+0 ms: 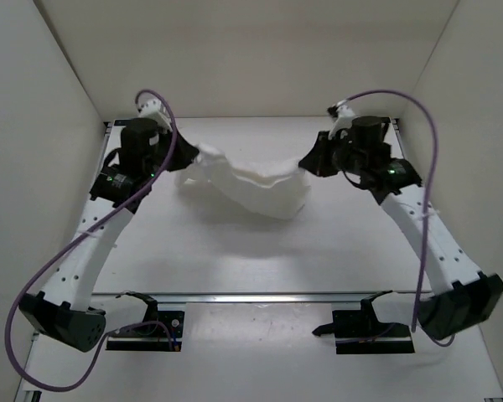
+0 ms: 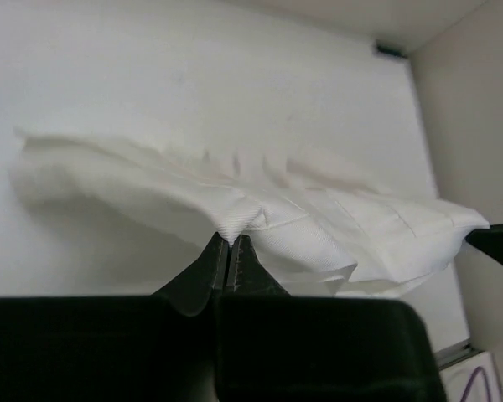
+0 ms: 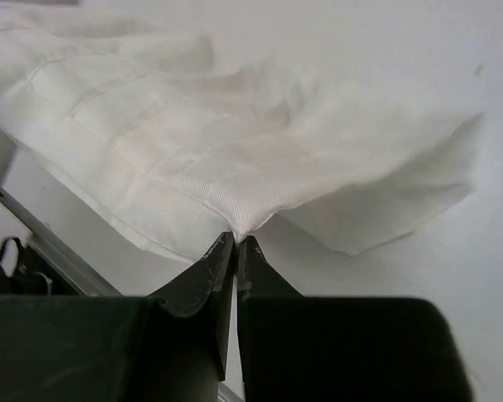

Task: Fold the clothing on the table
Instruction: Flatten the skirt out

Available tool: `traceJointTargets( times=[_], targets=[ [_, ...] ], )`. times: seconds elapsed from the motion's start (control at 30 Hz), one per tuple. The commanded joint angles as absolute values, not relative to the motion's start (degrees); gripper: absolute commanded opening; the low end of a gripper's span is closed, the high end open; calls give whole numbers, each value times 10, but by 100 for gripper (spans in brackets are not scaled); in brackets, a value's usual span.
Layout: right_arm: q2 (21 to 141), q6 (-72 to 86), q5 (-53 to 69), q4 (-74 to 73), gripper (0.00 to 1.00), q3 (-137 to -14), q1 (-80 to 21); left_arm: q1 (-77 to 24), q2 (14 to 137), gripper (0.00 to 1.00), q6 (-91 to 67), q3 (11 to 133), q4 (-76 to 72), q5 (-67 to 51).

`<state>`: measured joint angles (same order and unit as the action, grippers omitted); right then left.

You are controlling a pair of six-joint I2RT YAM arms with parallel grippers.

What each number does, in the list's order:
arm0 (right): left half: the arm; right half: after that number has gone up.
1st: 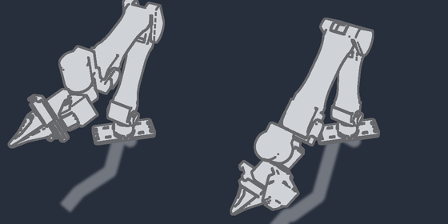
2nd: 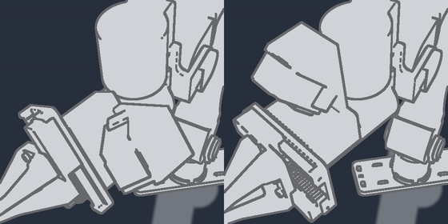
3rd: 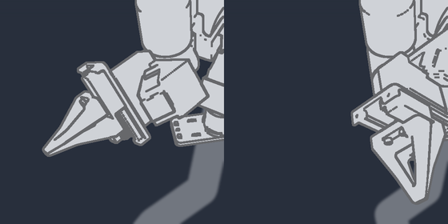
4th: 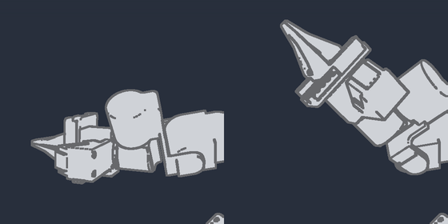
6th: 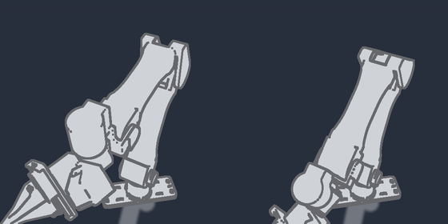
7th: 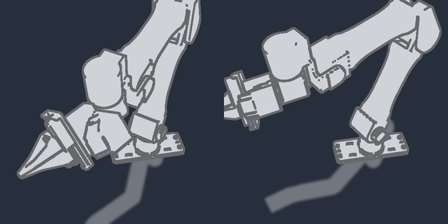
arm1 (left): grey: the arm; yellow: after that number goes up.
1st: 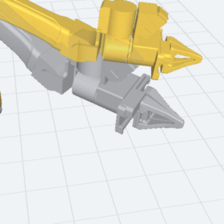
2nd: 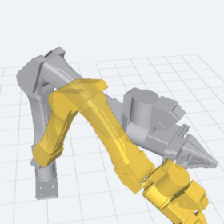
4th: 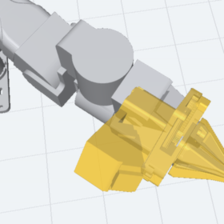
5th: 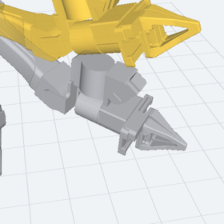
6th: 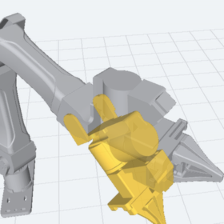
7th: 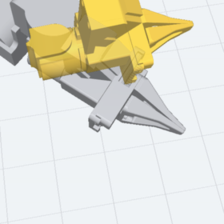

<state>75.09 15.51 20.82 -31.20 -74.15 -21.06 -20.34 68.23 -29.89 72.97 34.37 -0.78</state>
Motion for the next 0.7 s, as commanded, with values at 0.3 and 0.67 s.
traceJointTargets(
  times=[0.3,0.67],
  targets=[
    [677,188,263,-445,0,-971,-224,-186,650,0,-264,994,477,-41],
    [923,127,267,-439,0,-1153,-169,-113,862,0,-218,981,426,-115]
  ],
)
